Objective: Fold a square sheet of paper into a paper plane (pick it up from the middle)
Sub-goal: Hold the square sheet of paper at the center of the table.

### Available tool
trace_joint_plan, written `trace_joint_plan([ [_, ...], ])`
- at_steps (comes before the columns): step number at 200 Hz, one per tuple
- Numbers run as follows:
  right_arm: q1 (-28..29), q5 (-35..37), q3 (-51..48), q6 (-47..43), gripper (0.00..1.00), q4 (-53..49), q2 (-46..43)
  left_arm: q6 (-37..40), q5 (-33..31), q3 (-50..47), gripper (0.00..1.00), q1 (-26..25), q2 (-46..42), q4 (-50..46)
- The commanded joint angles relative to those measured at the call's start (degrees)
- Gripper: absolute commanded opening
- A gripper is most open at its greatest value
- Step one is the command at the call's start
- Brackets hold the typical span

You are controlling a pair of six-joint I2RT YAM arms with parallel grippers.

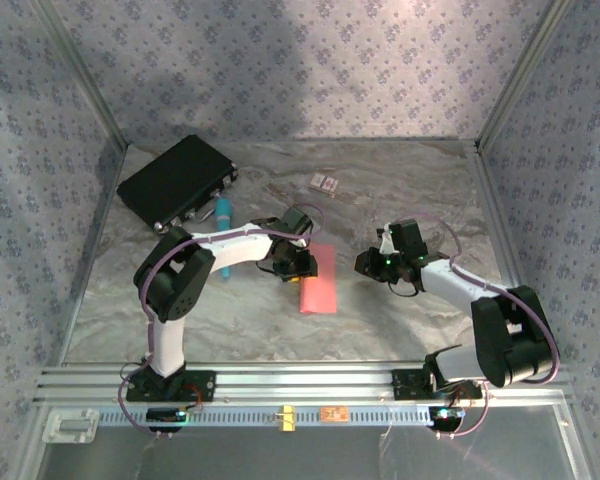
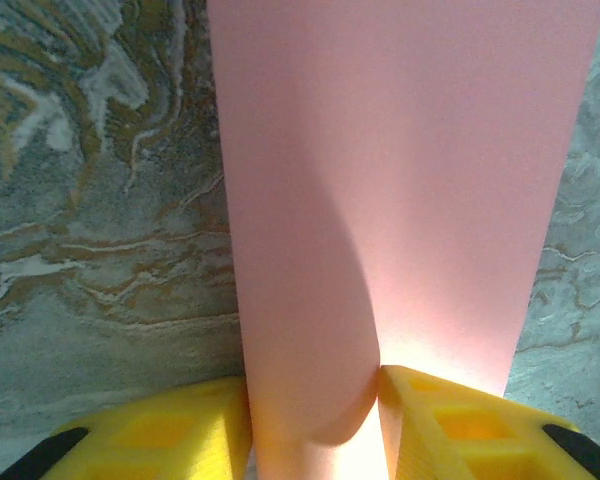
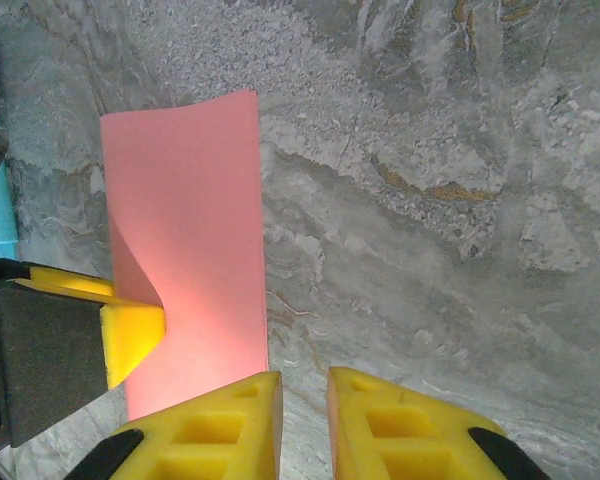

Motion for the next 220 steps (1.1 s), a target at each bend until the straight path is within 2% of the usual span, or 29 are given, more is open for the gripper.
trace_joint_plan([
  [1,0.52,-0.17,0.50,0.58,0.20,0.40,0.99,0.82,-4.31,-1.82,0.40,-0.31,4.92,-2.76],
  [87,0.91,-0.06,0.56,0.50,0.20,0.53,1.57,1.36,-3.47,-1.70,0.42,-0.29,5.43,-1.65],
  [220,1.10,-0.25,0.72,0.32,0.20,0.64,2.27,2.93,-6.06,-0.54,0.41,-0.82,6.60,-4.12],
])
